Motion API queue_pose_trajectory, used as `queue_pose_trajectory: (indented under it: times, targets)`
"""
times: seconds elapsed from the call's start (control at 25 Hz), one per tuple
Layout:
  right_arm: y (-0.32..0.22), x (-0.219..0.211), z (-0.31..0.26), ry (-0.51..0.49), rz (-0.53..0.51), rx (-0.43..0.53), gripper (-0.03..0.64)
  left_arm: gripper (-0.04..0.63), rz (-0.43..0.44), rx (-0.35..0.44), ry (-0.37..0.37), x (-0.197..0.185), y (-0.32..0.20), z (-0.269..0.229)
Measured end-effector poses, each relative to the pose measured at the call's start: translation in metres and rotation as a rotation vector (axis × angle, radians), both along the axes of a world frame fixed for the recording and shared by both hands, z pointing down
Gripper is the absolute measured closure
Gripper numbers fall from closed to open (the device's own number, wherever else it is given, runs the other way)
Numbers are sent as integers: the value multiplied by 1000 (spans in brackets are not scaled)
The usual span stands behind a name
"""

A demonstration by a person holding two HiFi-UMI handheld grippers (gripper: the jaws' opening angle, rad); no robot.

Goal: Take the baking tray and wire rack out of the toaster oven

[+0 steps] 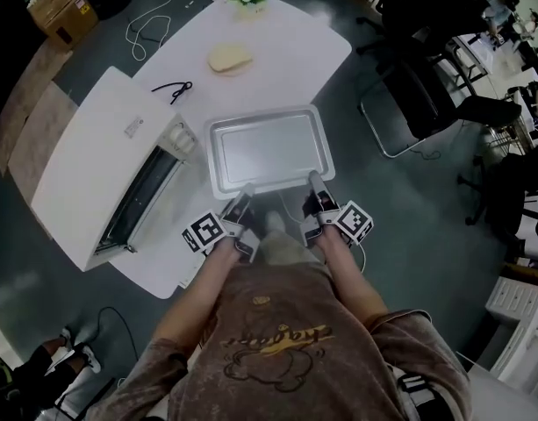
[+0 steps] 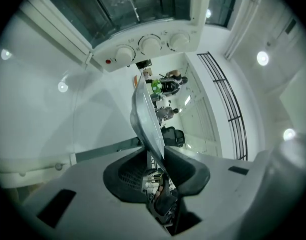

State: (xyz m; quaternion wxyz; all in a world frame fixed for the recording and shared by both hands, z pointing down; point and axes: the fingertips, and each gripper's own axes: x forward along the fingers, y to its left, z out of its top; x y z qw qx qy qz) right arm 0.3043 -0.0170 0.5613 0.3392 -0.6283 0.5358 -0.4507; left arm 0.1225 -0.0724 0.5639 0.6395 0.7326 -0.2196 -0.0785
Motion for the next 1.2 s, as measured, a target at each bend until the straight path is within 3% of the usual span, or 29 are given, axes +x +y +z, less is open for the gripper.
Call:
queue_pose_trajectory:
  times: [0.4,0.8,1.2]
  targets:
    - [-66,21,51,-27,-96,-88,499,499,-93,-51,-50,21,-56,48]
    - [-104,30,63,-40,-78,-110,500,492,-167,-92,-84,26,-90,67]
    - [-112,27,87,-40,-32,-186,529,494,-215,-166,-194,13,-78,84]
